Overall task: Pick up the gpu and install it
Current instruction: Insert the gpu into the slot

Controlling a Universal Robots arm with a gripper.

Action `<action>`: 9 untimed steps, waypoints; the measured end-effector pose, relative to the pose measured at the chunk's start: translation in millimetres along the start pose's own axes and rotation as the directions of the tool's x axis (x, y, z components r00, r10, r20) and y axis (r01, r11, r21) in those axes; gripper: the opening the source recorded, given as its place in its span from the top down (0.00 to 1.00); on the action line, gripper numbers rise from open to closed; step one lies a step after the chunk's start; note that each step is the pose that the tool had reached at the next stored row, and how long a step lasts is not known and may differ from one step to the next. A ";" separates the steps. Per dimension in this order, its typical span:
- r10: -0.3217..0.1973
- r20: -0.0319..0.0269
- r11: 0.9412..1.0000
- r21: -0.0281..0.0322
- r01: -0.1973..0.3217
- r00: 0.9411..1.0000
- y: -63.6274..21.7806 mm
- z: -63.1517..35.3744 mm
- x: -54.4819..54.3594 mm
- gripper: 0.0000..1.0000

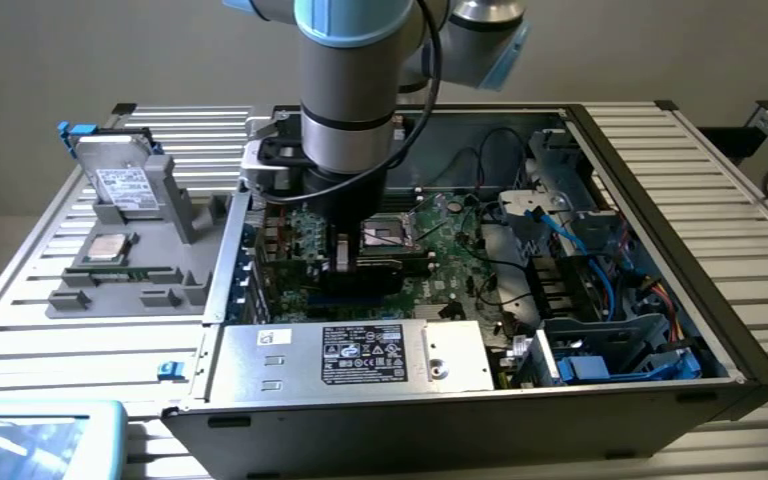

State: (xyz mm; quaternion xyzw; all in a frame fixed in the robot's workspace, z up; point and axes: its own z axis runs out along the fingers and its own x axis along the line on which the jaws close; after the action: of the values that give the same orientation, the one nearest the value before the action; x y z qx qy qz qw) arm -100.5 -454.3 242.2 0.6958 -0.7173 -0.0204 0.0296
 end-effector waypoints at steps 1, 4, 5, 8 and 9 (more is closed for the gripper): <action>0.000 0.000 1.000 0.000 0.000 1.000 0.1 0.0 0.0 0.71; 0.000 0.000 1.000 0.000 0.000 1.000 0.2 0.0 0.0 0.71; 0.000 0.000 1.000 0.000 0.000 1.000 0.2 -0.1 -0.1 0.71; 0.000 0.000 1.000 0.000 0.000 1.000 0.4 -0.2 -0.3 0.71; 0.000 0.000 1.000 0.000 0.000 1.000 0.6 -0.2 -0.4 0.71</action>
State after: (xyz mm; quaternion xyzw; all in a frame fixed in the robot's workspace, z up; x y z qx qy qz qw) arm -101.1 -453.9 242.4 0.6958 -0.7173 -0.0202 0.0295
